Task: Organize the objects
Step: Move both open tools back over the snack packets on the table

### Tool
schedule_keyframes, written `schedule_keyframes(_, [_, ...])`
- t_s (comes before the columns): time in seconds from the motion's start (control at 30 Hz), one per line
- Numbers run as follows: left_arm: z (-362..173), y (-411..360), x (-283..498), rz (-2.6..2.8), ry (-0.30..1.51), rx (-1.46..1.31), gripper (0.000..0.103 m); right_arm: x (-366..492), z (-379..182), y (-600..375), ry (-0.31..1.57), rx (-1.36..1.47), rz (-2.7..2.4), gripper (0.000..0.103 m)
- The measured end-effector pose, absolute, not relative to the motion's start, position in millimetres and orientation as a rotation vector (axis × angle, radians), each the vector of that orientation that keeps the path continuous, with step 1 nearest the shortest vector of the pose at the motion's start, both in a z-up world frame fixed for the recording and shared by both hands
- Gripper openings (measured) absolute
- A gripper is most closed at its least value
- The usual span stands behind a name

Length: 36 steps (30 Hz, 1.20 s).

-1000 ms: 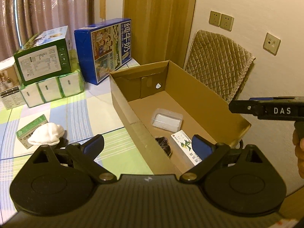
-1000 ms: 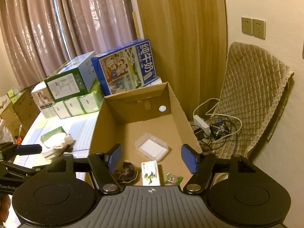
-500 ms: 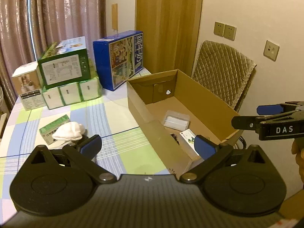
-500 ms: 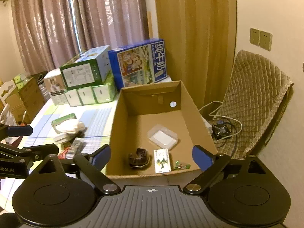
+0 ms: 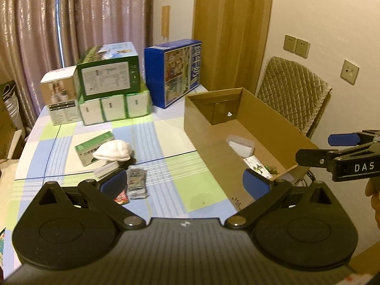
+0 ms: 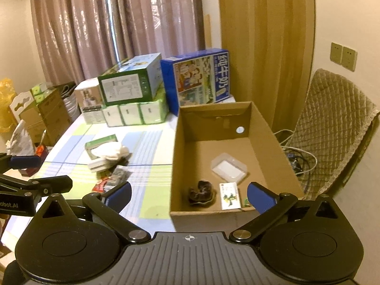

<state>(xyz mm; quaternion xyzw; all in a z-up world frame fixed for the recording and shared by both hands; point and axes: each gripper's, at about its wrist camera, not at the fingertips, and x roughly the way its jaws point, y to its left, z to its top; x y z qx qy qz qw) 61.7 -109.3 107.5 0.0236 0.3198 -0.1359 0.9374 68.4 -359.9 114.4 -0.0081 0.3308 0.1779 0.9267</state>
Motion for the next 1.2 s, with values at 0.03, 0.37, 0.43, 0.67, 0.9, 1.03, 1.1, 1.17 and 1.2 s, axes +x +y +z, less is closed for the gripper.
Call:
schedule_keyframes(0.03, [107, -106, 61, -0.271, 0.654, 0.047, 0.102, 68, 114, -357, 0.679, -0.018, 0.369, 0.101])
schedule_keyframes(0.37, [108, -81, 55, -0.229, 0.652, 0.029, 0.102, 66, 111, -330, 0.689, -0.042, 0.415, 0.101])
schedule_keyframes(0.43, [107, -77, 54, -0.223, 0.653, 0.028, 0.102, 65, 110, -325, 0.69, -0.046, 0.422, 0.101])
schedule_keyframes(0.67, [103, -62, 52, -0.206, 0.662, 0.018, 0.102, 67, 106, -310, 0.696, -0.059, 0.449, 0.101])
schedule_keyframes(0.9, [99, -46, 51, -0.181, 0.668, 0.007, 0.102, 67, 103, -298, 0.699, -0.07, 0.468, 0.101])
schedule_keyframes(1.03, [98, -38, 50, -0.167, 0.672, 0.007, 0.102, 66, 102, -292, 0.7, -0.074, 0.478, 0.101])
schedule_keyframes(1.1, [96, -35, 49, -0.161, 0.676, 0.006, 0.102, 67, 102, -288, 0.702, -0.076, 0.484, 0.101])
schedule_keyframes(1.17, [95, -30, 49, -0.153, 0.678, 0.009, 0.102, 66, 101, -285, 0.703, -0.079, 0.49, 0.101])
schedule_keyframes(1.2, [94, -29, 48, -0.148, 0.679, 0.012, 0.102, 65, 100, -283, 0.703, -0.08, 0.494, 0.101])
